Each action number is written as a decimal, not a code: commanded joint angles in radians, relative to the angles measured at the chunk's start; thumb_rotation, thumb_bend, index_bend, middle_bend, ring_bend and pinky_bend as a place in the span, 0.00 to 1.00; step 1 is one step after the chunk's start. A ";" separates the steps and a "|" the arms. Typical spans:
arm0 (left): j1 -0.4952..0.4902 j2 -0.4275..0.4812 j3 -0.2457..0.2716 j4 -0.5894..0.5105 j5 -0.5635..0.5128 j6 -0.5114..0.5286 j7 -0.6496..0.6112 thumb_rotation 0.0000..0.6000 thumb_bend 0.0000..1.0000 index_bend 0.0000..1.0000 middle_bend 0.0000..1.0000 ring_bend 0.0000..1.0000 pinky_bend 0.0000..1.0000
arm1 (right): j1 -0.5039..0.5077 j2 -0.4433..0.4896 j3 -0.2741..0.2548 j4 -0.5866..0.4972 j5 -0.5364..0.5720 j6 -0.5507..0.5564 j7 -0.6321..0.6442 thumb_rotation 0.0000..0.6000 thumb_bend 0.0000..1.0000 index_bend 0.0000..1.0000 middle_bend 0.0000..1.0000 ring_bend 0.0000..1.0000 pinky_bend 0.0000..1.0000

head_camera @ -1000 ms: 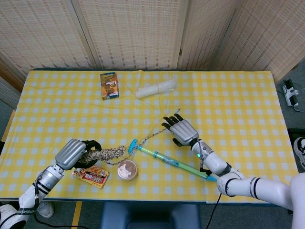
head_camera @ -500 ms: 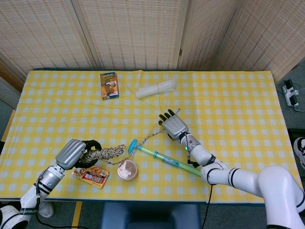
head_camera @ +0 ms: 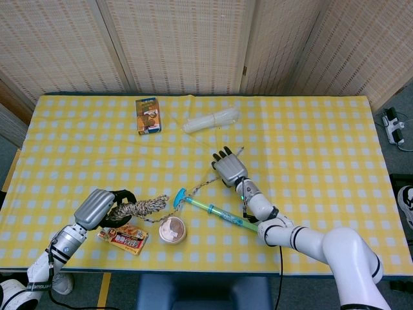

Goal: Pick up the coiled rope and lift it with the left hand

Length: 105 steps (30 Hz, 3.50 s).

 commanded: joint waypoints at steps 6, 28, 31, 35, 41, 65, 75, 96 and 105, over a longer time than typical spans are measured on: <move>0.001 -0.006 0.002 0.007 0.006 -0.003 -0.008 1.00 0.70 0.62 0.63 0.65 0.74 | -0.007 -0.025 0.001 0.042 -0.012 0.016 0.017 1.00 0.44 0.42 0.19 0.13 0.00; 0.001 -0.020 0.005 0.038 0.006 -0.018 -0.038 1.00 0.70 0.62 0.63 0.64 0.74 | -0.015 -0.110 0.018 0.162 -0.052 0.029 0.027 1.00 0.43 0.49 0.23 0.14 0.00; 0.002 -0.021 0.006 0.043 0.007 -0.019 -0.042 1.00 0.70 0.62 0.63 0.64 0.74 | -0.017 -0.119 0.021 0.175 -0.060 0.033 0.027 1.00 0.44 0.50 0.24 0.14 0.00; 0.002 -0.023 0.008 0.047 0.009 -0.020 -0.047 1.00 0.70 0.62 0.63 0.64 0.74 | -0.020 -0.127 0.025 0.189 -0.067 0.033 0.027 1.00 0.44 0.51 0.25 0.14 0.00; 0.002 -0.025 0.008 0.052 0.009 -0.021 -0.053 1.00 0.70 0.62 0.63 0.64 0.74 | -0.022 -0.138 0.034 0.204 -0.075 0.033 0.025 1.00 0.44 0.54 0.27 0.15 0.01; 0.003 -0.027 0.006 0.064 0.006 -0.023 -0.072 1.00 0.70 0.62 0.63 0.64 0.74 | -0.028 -0.159 0.061 0.237 -0.085 0.018 0.004 1.00 0.43 0.59 0.31 0.18 0.04; -0.007 -0.027 -0.013 0.057 0.009 -0.014 -0.108 1.00 0.70 0.62 0.63 0.64 0.74 | -0.067 -0.082 0.070 0.135 -0.136 0.078 0.067 1.00 0.45 0.64 0.35 0.22 0.04; -0.153 -0.079 -0.117 -0.120 0.002 -0.105 0.123 1.00 0.70 0.61 0.63 0.65 0.74 | -0.223 0.229 0.155 -0.474 -0.137 0.314 0.213 1.00 0.51 0.69 0.46 0.37 0.05; -0.260 -0.182 -0.187 -0.185 -0.336 -0.242 0.496 1.00 0.70 0.61 0.63 0.65 0.74 | -0.198 0.245 0.234 -0.690 -0.026 0.390 0.170 1.00 0.53 0.69 0.49 0.40 0.09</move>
